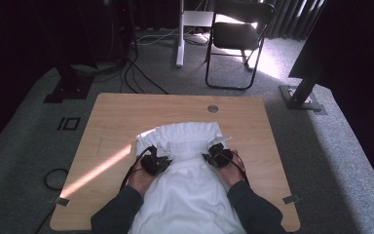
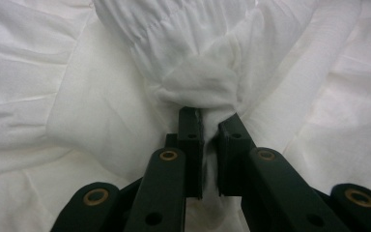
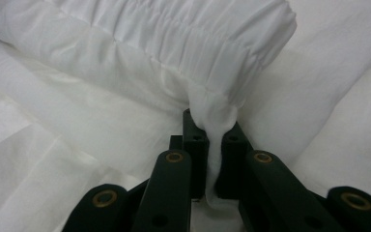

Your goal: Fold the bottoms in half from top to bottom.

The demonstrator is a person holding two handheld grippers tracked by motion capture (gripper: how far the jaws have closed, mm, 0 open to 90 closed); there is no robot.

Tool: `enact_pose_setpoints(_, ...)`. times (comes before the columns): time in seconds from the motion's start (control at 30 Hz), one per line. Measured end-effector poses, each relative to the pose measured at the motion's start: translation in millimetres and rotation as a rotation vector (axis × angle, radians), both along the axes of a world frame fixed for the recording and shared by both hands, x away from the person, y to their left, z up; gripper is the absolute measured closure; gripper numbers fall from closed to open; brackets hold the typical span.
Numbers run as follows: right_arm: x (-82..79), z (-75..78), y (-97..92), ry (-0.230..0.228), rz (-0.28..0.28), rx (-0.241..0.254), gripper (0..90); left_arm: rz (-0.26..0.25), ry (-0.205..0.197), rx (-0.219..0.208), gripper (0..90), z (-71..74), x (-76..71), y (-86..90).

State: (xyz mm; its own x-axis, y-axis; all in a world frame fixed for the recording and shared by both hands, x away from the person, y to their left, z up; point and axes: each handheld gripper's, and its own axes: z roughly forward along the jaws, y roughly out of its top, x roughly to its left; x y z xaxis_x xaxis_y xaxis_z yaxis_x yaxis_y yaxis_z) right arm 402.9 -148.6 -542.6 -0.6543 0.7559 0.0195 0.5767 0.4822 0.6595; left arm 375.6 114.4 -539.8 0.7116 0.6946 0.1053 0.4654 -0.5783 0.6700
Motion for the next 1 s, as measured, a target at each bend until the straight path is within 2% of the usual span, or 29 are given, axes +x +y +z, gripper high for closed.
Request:
enact_pose_setpoints(0.13, 13.1, 2.0, 9.1, 0.000, -0.022, -0.024, 85.2, 0.022, -0.002, 0.010, 83.4, 1.4, 27.1, 5.4)
enact_pose_setpoints(0.2, 16.9, 2.1, 12.9, 0.005, -0.041, -0.014, 85.2, 0.034, -0.002, 0.018, 83.4, 2.4, 40.3, 7.7)
enact_pose_setpoints(0.23, 16.9, 2.1, 12.9, 0.005, -0.041, -0.014, 85.2, 0.034, -0.002, 0.018, 83.3, 2.4, 40.3, 7.7)
enact_pose_setpoints(0.27, 19.1, 2.1, 14.3, 0.019, -0.055, 0.005, 85.3, 0.044, -0.002, 0.031, 83.3, 3.4, 50.7, 8.6)
enact_pose_setpoints(0.33, 23.3, 1.4, 17.9, 0.023, -0.068, 0.024, 85.3, 0.050, -0.006, 0.057, 83.4, 4.9, 60.7, 7.7)
enact_pose_setpoints(0.47, 35.0, 1.6, 21.2, 0.020, -0.077, 0.025, 85.1, 0.059, -0.023, 0.127, 83.3, 7.9, 78.4, 0.9)
enact_pose_setpoints(0.6, 55.8, 2.1, 20.9, 0.007, -0.105, 0.014, 84.9, 0.075, -0.013, 0.148, 83.3, 9.8, 90.0, -5.4)
enact_pose_setpoints(0.7, 72.6, 2.4, 19.6, 0.017, -0.147, 0.031, 85.0, 0.105, 0.006, 0.109, 83.5, 9.7, 96.4, -4.9)
enact_pose_setpoints(0.77, 79.5, 2.1, 20.7, 0.009, -0.138, 0.033, 85.5, 0.120, 0.013, 0.083, 84.0, 9.9, 98.8, -1.8)
enact_pose_setpoints(0.83, 82.7, 4.5, 21.0, 0.021, -0.132, 0.035, 85.9, 0.124, 0.022, 0.061, 84.7, 13.5, 99.0, 1.3)
enact_pose_setpoints(0.9, 79.6, 12.7, 20.3, 0.002, -0.133, 0.045, 86.0, 0.131, 0.006, 0.031, 85.1, 22.4, 96.3, 4.8)
enact_pose_setpoints(1.0, 69.4, 32.5, 16.1, -0.058, -0.126, 0.084, 86.0, 0.135, -0.046, -0.058, 85.3, 47.1, 87.4, 11.7)
